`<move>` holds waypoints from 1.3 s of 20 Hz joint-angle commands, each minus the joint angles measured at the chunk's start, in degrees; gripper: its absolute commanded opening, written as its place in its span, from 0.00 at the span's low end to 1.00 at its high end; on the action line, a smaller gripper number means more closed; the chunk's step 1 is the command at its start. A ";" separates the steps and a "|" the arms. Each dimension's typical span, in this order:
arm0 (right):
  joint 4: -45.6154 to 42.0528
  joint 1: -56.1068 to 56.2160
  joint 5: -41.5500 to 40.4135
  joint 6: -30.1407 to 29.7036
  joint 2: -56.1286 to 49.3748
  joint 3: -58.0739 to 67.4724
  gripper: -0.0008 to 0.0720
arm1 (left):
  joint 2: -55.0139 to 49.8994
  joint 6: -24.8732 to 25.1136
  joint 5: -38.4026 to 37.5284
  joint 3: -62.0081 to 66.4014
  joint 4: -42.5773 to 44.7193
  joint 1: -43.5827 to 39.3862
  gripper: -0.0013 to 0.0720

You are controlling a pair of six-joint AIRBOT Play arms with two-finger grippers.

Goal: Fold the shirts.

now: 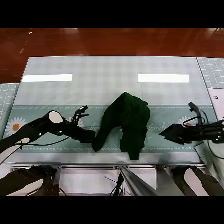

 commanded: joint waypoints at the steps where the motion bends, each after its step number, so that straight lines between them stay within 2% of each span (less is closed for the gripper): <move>1: 5.07 6.97 -4.72 -2.16 0.50 -5.90 0.77 | 1.25 0.17 -0.68 0.02 -0.46 -0.02 0.05; 6: 5.46 25.29 -21.99 3.67 0.44 -6.05 0.77 | 2.27 0.11 -0.83 0.02 -0.50 -0.02 0.05; 10: 5.95 32.41 -31.95 7.93 0.44 -6.05 0.76 | 2.27 0.13 -0.81 0.02 -0.50 -0.02 0.05; 15: 9.49 38.56 -37.35 9.27 0.31 -6.05 0.76 | 2.25 0.13 -0.11 0.07 -0.50 0.00 0.05; 18: 11.76 41.64 -38.03 10.25 -3.30 -6.05 0.75 | 2.25 0.15 0.11 1.16 -0.48 0.13 0.05; 22: 18.23 44.06 -35.50 3.37 -6.21 -5.99 0.70 | 2.25 0.15 0.17 3.58 -0.48 1.31 0.05; 23: 18.43 44.06 -35.19 3.10 -6.21 -5.99 0.60 | 2.25 0.17 0.20 4.11 -0.48 1.66 0.05; 24: 18.49 44.06 -35.21 3.21 -6.21 -5.99 0.33 | 2.25 0.15 0.22 4.55 -0.46 1.90 0.05; 25: 19.23 44.06 -35.15 3.17 -6.21 -5.99 0.18 | 2.25 0.15 0.22 4.87 -0.48 2.21 0.05; 26: 20.11 44.06 -34.86 2.93 -6.21 -5.99 0.07 | 2.25 0.15 0.20 5.03 -0.50 2.54 0.05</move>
